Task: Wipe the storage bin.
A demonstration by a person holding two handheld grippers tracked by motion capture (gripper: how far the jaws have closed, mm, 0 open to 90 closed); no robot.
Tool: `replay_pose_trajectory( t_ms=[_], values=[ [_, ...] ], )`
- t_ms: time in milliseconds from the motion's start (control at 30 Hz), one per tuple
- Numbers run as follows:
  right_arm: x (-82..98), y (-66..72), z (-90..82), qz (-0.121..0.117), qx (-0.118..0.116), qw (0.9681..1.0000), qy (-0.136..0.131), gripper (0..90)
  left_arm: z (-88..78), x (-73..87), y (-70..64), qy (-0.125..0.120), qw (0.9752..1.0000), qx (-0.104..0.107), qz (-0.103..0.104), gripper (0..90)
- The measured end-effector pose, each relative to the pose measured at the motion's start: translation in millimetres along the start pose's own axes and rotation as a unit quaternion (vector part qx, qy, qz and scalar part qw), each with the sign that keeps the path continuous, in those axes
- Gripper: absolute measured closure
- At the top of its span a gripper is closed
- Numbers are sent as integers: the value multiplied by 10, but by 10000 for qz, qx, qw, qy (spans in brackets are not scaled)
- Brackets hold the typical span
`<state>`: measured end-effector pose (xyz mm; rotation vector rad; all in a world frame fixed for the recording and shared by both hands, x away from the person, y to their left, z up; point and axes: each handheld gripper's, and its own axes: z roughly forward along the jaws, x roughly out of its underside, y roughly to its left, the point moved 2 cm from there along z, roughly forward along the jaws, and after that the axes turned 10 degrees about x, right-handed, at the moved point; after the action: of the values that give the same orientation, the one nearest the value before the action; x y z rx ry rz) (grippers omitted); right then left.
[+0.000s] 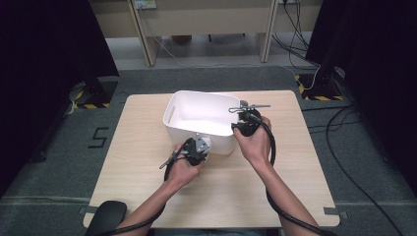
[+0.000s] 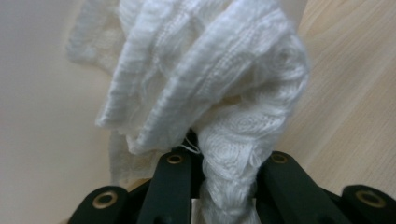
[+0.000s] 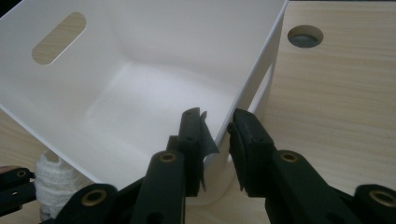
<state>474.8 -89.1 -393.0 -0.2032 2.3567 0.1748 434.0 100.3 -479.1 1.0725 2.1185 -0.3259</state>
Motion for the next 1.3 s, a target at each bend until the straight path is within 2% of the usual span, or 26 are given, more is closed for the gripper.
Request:
replay_pose_trajectory(
  t_ms=[133,767,1300],
  values=[
    [-1,-2,1,-3,-1,10000,-3,745,10,-28,-25,8,10000,44,39,789],
    [0,-3,1,1,-3,10000,-8,745,-26,-80,-46,-143,9999,82,-32,790],
    [-2,-3,3,2,-5,10000,-5,745,-207,-217,-43,-347,9994,44,42,790]
  ],
)
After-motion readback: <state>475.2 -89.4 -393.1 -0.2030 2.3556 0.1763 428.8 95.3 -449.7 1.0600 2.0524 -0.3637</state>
